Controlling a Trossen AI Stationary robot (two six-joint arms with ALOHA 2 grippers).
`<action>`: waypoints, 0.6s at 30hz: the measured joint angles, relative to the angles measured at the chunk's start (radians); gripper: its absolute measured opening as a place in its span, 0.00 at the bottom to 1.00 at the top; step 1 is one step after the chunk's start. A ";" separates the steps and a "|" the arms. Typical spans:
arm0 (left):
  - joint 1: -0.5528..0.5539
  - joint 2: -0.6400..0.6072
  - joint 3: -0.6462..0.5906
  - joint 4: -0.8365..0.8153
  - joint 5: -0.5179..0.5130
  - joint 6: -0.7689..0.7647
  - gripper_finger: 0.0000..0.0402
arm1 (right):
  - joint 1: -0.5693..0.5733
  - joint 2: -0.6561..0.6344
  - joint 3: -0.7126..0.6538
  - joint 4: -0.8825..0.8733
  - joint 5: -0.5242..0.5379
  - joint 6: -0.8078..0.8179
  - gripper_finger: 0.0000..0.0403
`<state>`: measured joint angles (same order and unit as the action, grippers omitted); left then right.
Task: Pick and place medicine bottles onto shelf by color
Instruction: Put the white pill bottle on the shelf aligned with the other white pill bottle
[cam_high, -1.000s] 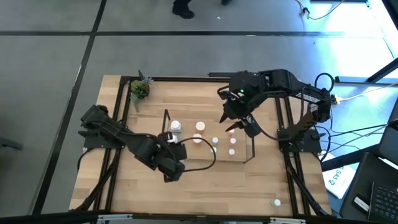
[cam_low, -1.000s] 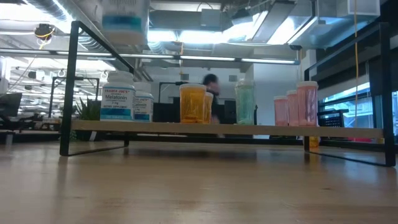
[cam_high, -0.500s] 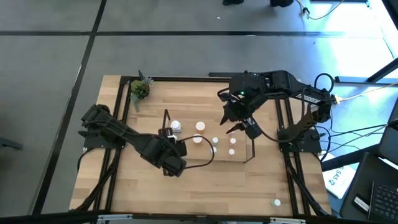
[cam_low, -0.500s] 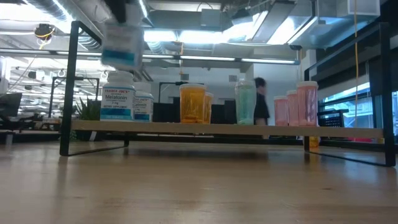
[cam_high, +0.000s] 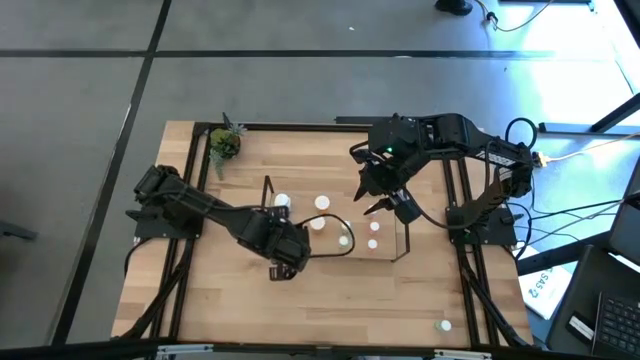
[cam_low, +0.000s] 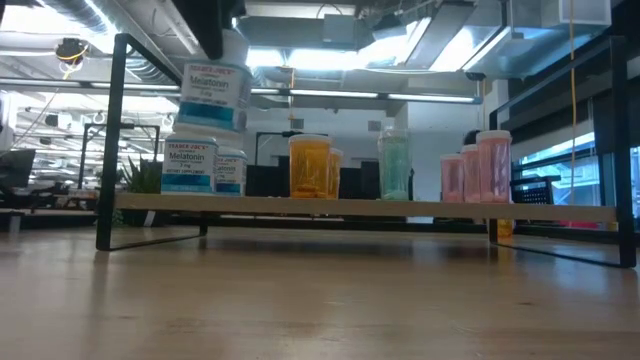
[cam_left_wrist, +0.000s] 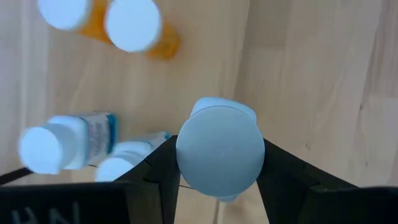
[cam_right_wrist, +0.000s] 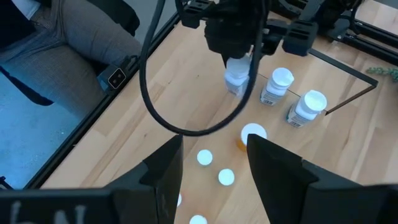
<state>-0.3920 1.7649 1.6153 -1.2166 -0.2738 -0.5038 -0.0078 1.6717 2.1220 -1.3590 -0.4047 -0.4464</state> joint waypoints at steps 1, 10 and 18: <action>-0.002 0.000 -0.007 0.004 0.004 -0.006 0.39 | 0.000 0.000 0.000 0.000 0.000 0.000 0.45; -0.026 -0.054 -0.054 0.030 0.000 -0.070 0.39 | 0.000 0.000 0.000 -0.019 -0.064 0.000 0.45; -0.022 -0.068 -0.093 0.053 -0.003 -0.040 0.39 | 0.000 0.000 0.000 -0.023 -0.067 0.000 0.45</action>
<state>-0.4136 1.6970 1.5224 -1.1638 -0.2763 -0.5438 -0.0082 1.6718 2.1220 -1.3818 -0.4718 -0.4461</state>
